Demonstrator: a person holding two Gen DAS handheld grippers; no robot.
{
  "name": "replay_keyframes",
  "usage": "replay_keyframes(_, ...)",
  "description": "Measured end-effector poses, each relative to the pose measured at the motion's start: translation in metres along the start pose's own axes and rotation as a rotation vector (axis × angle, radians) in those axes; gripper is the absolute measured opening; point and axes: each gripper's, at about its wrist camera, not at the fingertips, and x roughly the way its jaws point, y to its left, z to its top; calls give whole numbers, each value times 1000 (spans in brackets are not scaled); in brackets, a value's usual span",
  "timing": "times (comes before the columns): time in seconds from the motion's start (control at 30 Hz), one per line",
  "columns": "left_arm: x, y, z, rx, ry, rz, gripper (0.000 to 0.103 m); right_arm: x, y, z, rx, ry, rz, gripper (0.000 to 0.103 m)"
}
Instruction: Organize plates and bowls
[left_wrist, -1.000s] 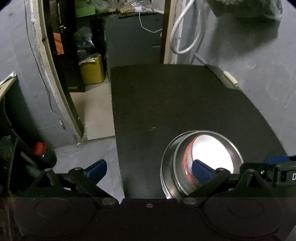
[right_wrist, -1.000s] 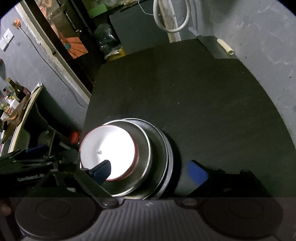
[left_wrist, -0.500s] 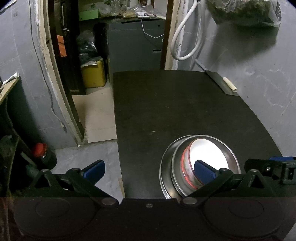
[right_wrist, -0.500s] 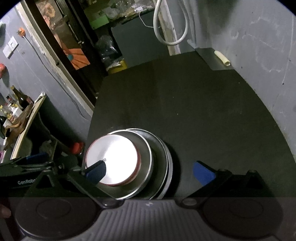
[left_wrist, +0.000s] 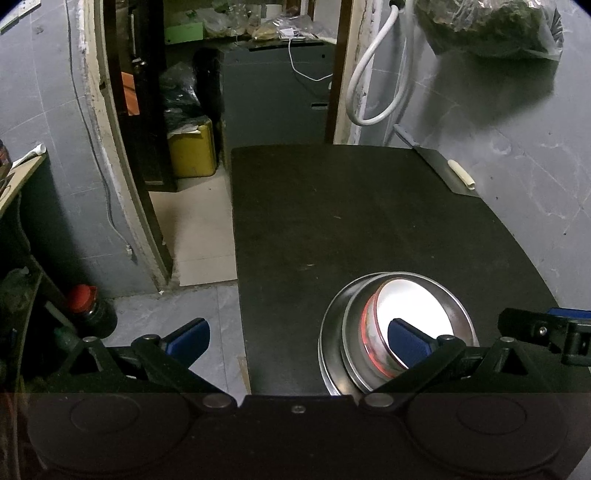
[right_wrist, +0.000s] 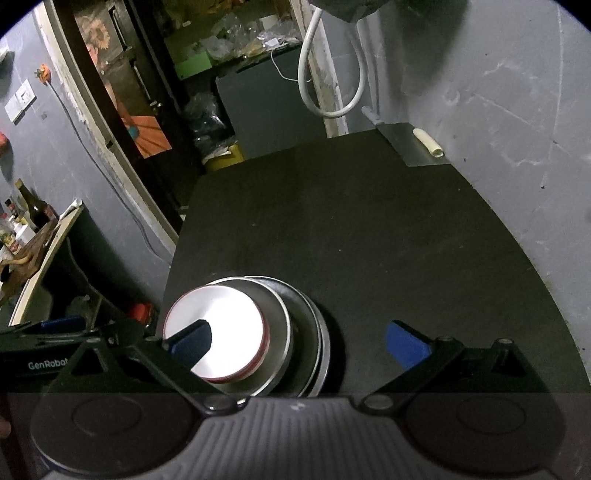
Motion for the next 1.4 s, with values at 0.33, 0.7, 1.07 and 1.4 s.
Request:
replay_keyframes(0.33,-6,-7,3,15,2,38,102,1,-1,-2,12,-2,18,103)
replay_keyframes(0.7,-19,-6,1,-33,-21,98,102,-1,-2,-5,22,-32,40,103)
replay_keyframes(1.07,-25,-11,-7,-78,-82,185,102,6,-7,-14,16,-82,42,103)
replay_keyframes(1.4,-37,-22,-8,-92,-102,239,102,-10,-15,-20,-31,-119,66,103)
